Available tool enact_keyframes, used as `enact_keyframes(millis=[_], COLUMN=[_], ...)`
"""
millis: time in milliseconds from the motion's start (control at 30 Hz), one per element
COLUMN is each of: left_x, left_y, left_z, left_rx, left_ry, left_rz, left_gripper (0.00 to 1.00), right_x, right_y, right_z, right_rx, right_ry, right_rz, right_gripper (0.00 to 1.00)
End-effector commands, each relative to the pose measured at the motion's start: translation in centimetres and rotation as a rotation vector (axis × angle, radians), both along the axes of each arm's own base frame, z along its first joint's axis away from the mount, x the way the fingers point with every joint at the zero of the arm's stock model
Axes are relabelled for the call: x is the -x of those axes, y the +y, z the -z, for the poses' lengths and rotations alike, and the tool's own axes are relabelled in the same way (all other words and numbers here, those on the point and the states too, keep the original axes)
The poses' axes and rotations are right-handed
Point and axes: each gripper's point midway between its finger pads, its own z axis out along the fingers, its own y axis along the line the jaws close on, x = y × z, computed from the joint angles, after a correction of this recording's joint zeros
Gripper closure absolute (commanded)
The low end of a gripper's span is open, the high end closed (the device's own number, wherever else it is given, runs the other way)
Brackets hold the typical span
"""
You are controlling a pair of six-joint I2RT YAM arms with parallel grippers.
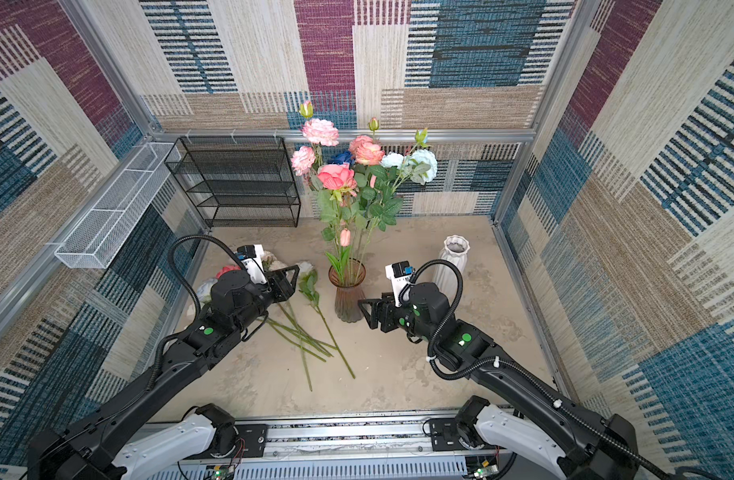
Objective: Arrange the flowers into the vase
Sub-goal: 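Close both grippers around the pink vase neck from opposite sides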
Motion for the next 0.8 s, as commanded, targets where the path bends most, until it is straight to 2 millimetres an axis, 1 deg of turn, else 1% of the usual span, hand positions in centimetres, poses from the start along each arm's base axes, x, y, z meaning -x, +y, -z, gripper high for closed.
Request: enact_keyframes(millis=[0,67,200,233,300,367,467,567,633,700,733,767], left_x=[0.2,-0.6,-1.7,-1.9,-2.3,-2.5,-2.8,-2.7,-2.6,-2.4,-2.3,-2.2], left_y=[-1.8,-2.2,-2.7,-2.9,-3.4,-4.0,-4.6,-5.0,-5.4,-5.9,-6.1,-6.1], left_z=[1.1,1.4,1.9,1.8,1.4,1.1,0.8,0.6,0.5,0.8,1.2,1.4], left_rx=[0.174,0.237,0.306,0.316,0.339,0.365,0.391,0.399,0.404,0.406,0.406,0.404], left_ry=[0.109,0.129,0.15,0.147,0.145,0.143,0.152,0.155,0.159,0.175,0.187,0.193], left_rz=[0.126,0.156,0.173,0.18,0.199,0.223,0.248,0.272,0.298,0.318,0.324,0.328], left_gripper=[0.44,0.43,0.43,0.45,0.48,0.48,0.48,0.48,0.54,0.61,0.64,0.64], right_x=[-1.1,-1.9,-4.0,-4.4,-5.5,-6.4,-7.5,-8.3,-8.8,-9.2,-9.3,-9.4], right_y=[0.5,0.8,1.0,1.0,0.9,0.7,1.0,1.6,1.9,2.0,2.0,2.1], right_z=[-1.5,-1.8,-1.4,-1.3,-0.9,-0.4,-0.3,-0.5,-0.3,0.3,0.6,0.8], right_rx=[-0.102,-0.129,-0.148,-0.158,-0.17,-0.177,-0.194,-0.196,-0.189,-0.174,-0.167,-0.163], right_ry=[0.004,0.02,0.059,0.071,0.104,0.134,0.147,0.151,0.156,0.169,0.175,0.179], right_rz=[0.007,0.001,0.014,0.016,0.03,0.053,0.059,0.049,0.046,0.054,0.055,0.055], right_gripper=[0.16,0.15,0.15,0.15,0.19,0.22,0.3,0.35,0.39,0.42,0.43,0.43])
